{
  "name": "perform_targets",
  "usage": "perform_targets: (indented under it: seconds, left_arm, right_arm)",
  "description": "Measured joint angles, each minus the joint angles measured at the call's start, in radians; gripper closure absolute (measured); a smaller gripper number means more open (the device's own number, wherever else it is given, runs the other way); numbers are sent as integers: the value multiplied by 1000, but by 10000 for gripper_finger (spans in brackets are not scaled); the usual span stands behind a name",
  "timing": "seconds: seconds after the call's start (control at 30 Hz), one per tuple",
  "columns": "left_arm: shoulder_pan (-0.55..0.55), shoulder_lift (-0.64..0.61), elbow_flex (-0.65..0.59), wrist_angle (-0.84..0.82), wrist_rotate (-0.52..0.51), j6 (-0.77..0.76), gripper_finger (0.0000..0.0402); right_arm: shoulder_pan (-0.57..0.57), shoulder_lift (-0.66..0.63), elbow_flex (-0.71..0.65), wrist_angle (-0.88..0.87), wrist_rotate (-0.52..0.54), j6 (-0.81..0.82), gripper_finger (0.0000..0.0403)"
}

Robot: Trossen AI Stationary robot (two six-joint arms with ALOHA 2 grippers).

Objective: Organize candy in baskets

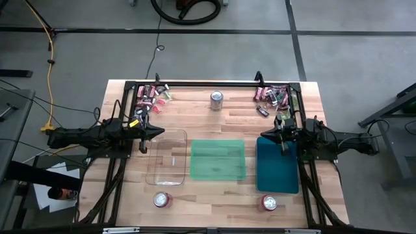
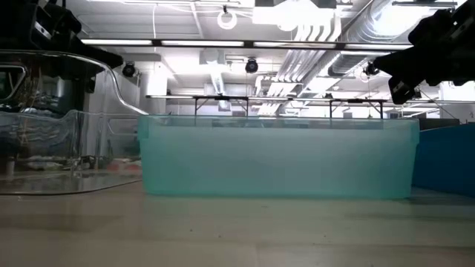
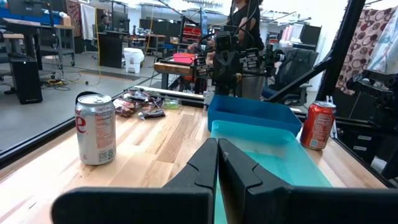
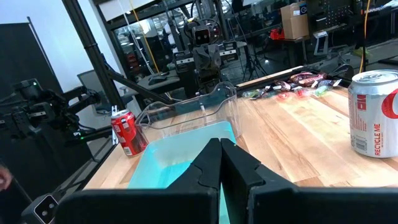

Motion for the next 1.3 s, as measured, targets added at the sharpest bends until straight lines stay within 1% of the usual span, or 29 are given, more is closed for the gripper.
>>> perform_targets:
  seconds: [0.57,0.63,0.67,0.7,0.77,0.8,0.9,0.93,1.0,1.07,1.1,1.17,1.2,1.23,1.3]
  left_arm:
    - [0,0,0,0,0,0,401]
    - [0,0,0,0,0,0,401]
    - [0,0,0,0,0,0,401]
    - [0,0,0,0,0,0,401]
    - [0,0,0,0,0,0,401]
    - [0,0,0,0,0,0,401]
    - [0,0,0,0,0,0,401]
    - [0,0,0,0,0,0,401]
    - [0,0,0,0,0,0,401]
    - [0,0,0,0,0,0,401]
    - [0,0,0,0,0,0,401]
    - [0,0,0,0,0,0,401]
    - [0,0,0,0,0,0,401]
    - [0,0,0,0,0,0,401]
    - [0,0,0,0,0,0,401]
  right_arm:
    - [0,0,0,0,0,0,402]
    - [0,2,0,27,22,-31,402]
    - [-2,6,0,82,65,-30,402]
    - [-2,8,0,156,102,9,402]
    - [-2,13,0,368,186,117,402]
    - [-2,14,0,483,241,143,402]
    - [-2,21,0,802,403,151,402]
    - [-2,26,3,874,439,135,402]
    - [-2,44,30,908,477,104,402]
    - [-2,83,92,844,523,95,402]
    - [-2,114,133,773,568,109,402]
    - [-17,199,233,536,645,172,402]
    - [-34,250,288,399,663,205,402]
    - [-58,306,349,266,667,237,402]
    - [-131,424,469,13,625,290,401]
